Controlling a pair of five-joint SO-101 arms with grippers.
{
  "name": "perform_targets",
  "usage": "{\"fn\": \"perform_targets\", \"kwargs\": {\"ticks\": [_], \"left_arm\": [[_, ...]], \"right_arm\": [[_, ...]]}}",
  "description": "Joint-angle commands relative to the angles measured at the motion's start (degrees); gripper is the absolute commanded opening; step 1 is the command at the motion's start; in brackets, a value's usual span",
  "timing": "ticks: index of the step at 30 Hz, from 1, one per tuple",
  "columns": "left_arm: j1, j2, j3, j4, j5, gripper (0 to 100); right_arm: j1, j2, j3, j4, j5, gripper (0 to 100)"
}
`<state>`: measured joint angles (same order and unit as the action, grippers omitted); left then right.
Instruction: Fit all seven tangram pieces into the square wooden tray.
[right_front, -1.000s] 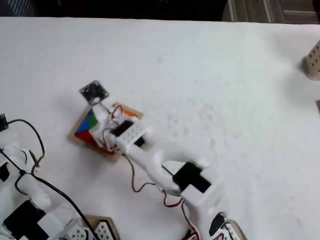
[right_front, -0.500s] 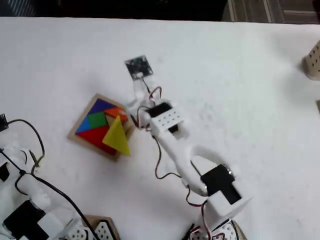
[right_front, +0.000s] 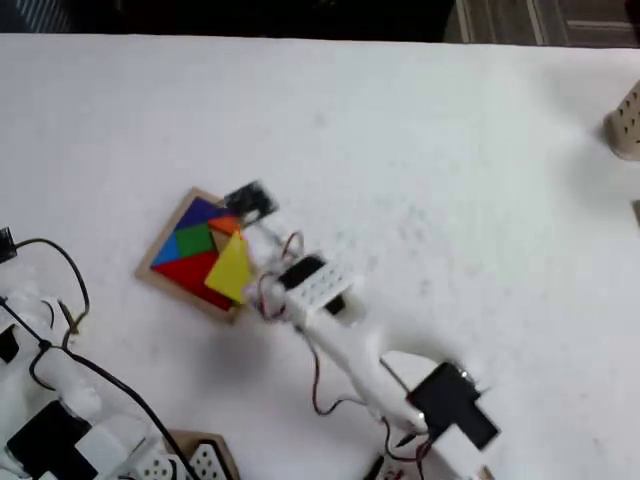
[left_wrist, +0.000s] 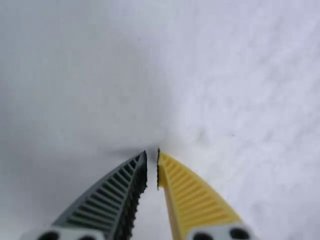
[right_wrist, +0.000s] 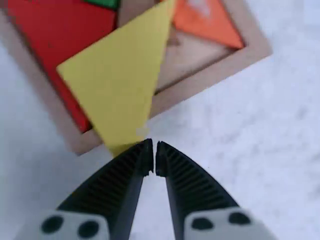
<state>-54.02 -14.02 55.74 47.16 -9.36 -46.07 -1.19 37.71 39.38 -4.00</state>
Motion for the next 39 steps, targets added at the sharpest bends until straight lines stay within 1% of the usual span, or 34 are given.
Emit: {"fn": "perform_targets", "kwargs": {"ticks": [1, 5, 11, 18, 21, 23, 26, 29, 32, 36, 39], "left_arm": [[1.36, -0.40, -0.18, -1.32, -0.44, 7], [1.36, -0.40, -0.18, -1.32, -0.44, 7], [1.36, -0.40, -0.18, -1.32, -0.44, 7], [1.36, -0.40, -0.26, -1.32, -0.44, 7], [1.45, -0.40, -0.26, -1.32, -0.44, 7], [1.45, -0.40, -0.26, -1.32, -0.44, 7], [1.45, -0.40, -0.26, -1.32, -0.44, 7], [1.45, -0.40, -0.26, -1.41, -0.44, 7], [1.45, -0.31, -0.26, -1.41, -0.44, 7], [1.45, -0.31, -0.26, -1.41, -0.44, 7], [1.45, -0.31, -0.26, -1.41, -0.44, 7]], "right_arm": [[-3.47, -3.82, 0.18, -1.54, 0.44, 1.7], [-4.97, -3.91, 0.88, -2.33, -4.13, 1.7], [-4.09, -5.85, 0.88, -2.07, -4.40, 1.7], [-3.03, -14.55, 0.70, -1.45, -4.66, 1.7], [-4.18, -16.13, 1.05, -9.27, -4.66, 1.7], [-5.32, -14.11, 1.41, -15.34, -4.66, 1.7], [-7.60, -6.46, 1.32, -24.66, -4.57, 1.7], [-10.59, 1.45, 1.05, -29.85, -4.22, 1.7], [-11.74, 4.62, -1.23, -28.70, -4.22, 1.7], [-11.65, 5.23, -2.11, -25.63, -4.22, 1.7], [-10.68, 5.23, -1.85, -25.45, -4.22, 1.7]]}}
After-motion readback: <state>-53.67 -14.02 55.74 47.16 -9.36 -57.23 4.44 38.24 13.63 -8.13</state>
